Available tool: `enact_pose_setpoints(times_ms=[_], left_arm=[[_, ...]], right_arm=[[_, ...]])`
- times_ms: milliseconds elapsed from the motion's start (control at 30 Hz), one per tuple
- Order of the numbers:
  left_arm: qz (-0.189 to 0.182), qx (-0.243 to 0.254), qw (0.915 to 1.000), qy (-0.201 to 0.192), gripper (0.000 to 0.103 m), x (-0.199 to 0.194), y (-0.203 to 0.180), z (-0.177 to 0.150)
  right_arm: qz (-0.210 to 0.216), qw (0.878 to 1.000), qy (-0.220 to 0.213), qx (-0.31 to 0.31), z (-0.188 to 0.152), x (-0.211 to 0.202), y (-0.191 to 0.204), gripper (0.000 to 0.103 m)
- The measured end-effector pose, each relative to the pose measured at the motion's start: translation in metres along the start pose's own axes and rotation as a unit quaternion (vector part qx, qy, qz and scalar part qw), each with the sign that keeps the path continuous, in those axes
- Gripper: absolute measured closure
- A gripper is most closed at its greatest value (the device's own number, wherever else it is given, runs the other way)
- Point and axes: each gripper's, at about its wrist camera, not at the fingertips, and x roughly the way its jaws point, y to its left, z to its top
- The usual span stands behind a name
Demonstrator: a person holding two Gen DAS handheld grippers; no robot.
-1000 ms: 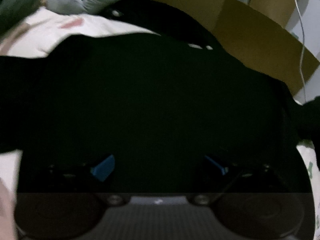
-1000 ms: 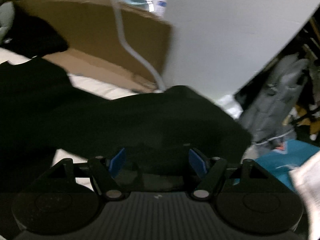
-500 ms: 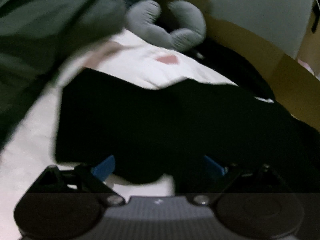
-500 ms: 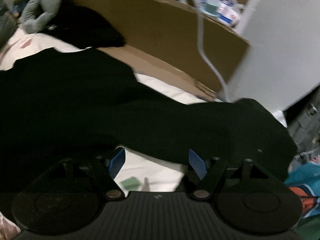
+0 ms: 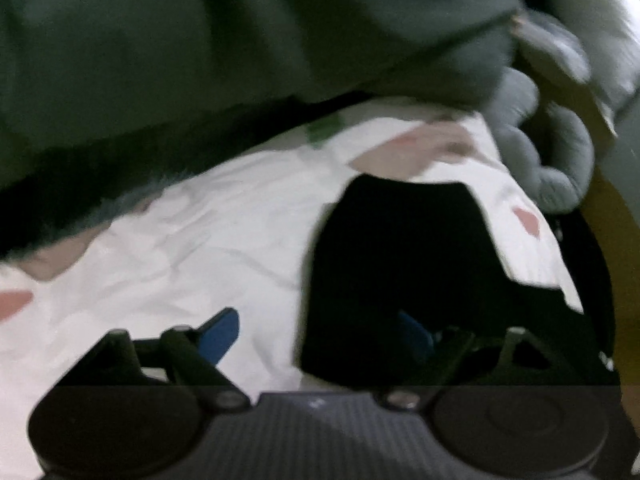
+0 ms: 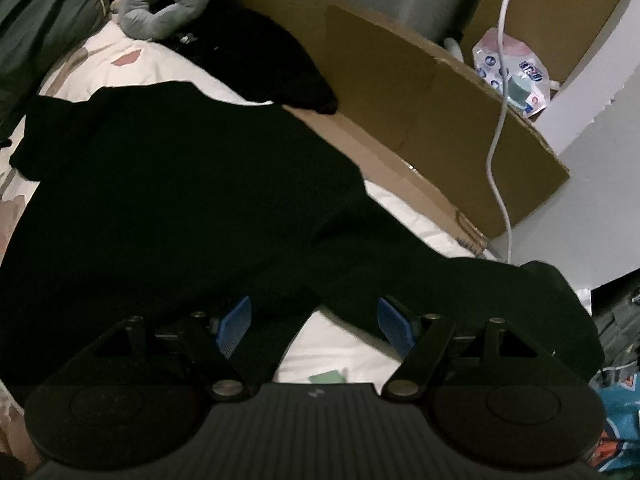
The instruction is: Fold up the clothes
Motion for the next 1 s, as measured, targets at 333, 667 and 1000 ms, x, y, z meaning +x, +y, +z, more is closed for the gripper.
enact_pose_setpoints(times_ms=[333,667,1000], left_arm=[[-0.03,-0.031,0.9972,0.061,0.04,0.06,-0.007,0.003],[-0.113,-0.126,0.9851,0.033,0.098,0.027,0.011,0.003],[-0.168,0.013,0.9856,-0.007,0.098,-0.057,-0.056,0.038]], right_arm=[[0.011,0.999,0.016,0.03,-0.016,0.009,0.008,0.028],[0.016,0.999,0.001,0.028,-0.008,0.008,0.011,0.028],[0.02,1.0,0.003,0.024,-0.014,0.006,0.012,0.028]])
